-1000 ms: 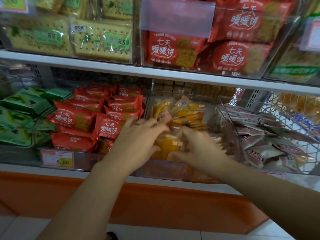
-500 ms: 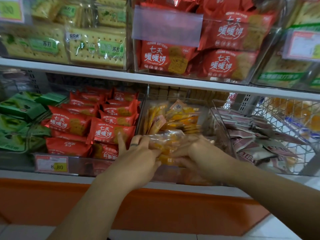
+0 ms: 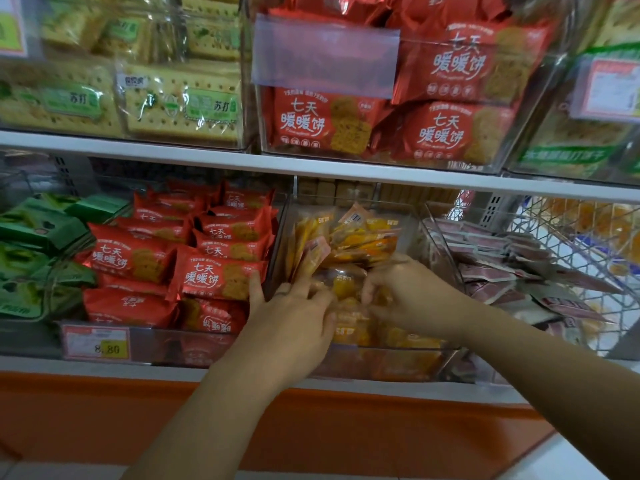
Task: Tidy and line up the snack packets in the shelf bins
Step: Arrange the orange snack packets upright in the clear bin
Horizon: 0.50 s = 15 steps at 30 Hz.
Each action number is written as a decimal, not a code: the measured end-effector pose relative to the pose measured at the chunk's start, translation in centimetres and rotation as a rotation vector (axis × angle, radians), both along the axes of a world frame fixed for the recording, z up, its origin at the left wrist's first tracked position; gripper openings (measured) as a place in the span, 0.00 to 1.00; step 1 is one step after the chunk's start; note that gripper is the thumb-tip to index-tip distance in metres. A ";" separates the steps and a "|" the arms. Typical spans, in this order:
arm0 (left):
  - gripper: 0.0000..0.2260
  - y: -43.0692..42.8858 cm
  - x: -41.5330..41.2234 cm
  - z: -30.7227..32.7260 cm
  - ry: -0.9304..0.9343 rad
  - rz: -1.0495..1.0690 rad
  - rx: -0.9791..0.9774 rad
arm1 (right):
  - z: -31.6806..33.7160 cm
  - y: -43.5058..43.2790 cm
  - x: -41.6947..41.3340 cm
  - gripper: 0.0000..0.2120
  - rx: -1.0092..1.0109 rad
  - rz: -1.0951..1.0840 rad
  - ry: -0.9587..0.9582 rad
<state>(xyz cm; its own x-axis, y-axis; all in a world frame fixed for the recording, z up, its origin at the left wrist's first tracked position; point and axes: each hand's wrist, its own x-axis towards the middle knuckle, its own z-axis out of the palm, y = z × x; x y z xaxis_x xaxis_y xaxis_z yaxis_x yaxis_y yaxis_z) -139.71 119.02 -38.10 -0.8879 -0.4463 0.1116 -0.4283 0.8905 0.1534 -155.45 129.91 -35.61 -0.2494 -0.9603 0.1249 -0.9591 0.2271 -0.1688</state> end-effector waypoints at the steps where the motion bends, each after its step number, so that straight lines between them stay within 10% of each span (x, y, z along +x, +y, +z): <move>1: 0.16 0.1 0.3 0.1 0.000 -0.007 0.014 | -0.2 0.3 0.3 0.02 -0.027 0.028 0.015; 15: 0.19 -0.6 0.8 1.3 -0.131 -0.054 0.156 | 0.1 -0.4 0.4 0.04 0.092 0.142 -0.044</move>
